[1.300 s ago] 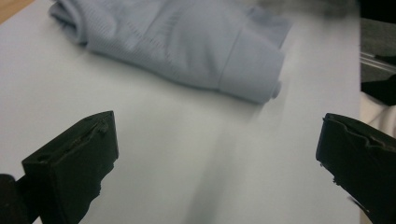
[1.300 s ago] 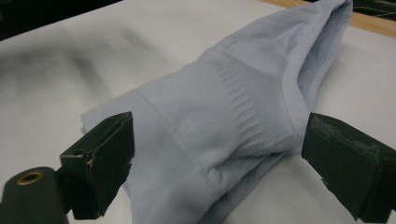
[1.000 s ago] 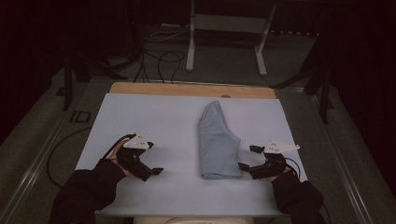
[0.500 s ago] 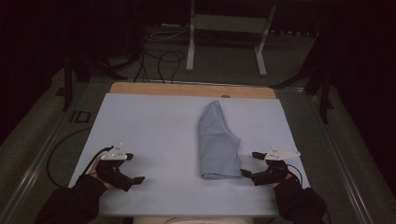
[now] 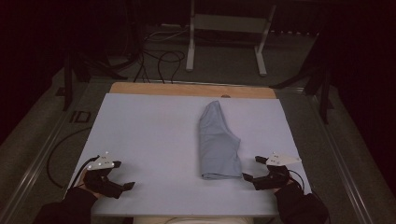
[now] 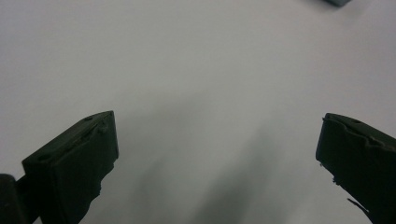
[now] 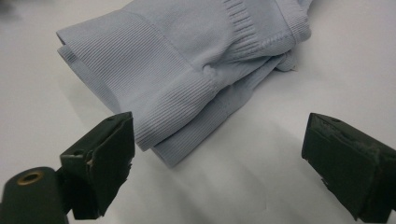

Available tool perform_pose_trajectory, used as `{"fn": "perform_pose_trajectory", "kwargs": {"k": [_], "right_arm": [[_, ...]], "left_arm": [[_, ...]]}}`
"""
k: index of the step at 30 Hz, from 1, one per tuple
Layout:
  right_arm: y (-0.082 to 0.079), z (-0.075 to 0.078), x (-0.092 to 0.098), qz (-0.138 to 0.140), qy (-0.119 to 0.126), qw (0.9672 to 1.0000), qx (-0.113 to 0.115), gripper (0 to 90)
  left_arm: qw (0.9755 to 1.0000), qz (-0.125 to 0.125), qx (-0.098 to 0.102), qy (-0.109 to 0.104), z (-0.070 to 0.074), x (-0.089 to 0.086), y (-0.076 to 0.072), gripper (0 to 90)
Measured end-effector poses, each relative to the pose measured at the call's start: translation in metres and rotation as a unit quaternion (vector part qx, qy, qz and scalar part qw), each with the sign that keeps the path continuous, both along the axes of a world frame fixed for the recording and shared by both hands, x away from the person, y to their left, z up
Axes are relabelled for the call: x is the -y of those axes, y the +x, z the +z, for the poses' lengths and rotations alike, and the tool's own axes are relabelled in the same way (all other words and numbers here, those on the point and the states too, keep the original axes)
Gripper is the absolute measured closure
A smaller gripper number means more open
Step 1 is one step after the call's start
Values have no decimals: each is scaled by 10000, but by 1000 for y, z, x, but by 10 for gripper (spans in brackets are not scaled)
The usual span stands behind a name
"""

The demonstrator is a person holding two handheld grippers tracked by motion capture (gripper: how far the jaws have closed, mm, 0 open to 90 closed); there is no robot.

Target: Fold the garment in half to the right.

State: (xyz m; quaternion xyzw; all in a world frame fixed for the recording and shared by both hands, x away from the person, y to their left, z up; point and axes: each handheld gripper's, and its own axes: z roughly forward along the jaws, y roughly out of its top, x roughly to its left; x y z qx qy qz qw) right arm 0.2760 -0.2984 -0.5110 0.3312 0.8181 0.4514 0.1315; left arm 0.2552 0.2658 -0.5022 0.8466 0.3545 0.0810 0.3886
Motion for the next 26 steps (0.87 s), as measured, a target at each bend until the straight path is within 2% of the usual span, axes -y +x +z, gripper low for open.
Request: {"fn": "perform_pose_trajectory", "kwargs": {"k": [3, 6, 8, 11, 17, 26], "right_arm": [[0, 0, 0, -33, 12, 10000, 51, 98], [1, -2, 2, -131, 35, 9999, 84, 98], [1, -2, 3, -132, 83, 9998, 77, 97], [1, -2, 3, -142, 56, 9998, 97, 98], [2, -5, 1, -86, -50, 9999, 116, 98], [2, -6, -4, -49, -137, 9998, 104, 98]], "left_arm": [[9995, 275, 13, 143, -4, -6, -2, 1], [9983, 577, 20, 114, -5, -12, -3, 1], [9977, 663, 19, 125, -7, -13, -3, 1], [9981, 619, -8, 49, -8, -12, -3, 1], [9992, 403, 51, 50, -7, -6, -5, 1], [9993, 355, 109, 23, -4, -4, -6, 1]]}}
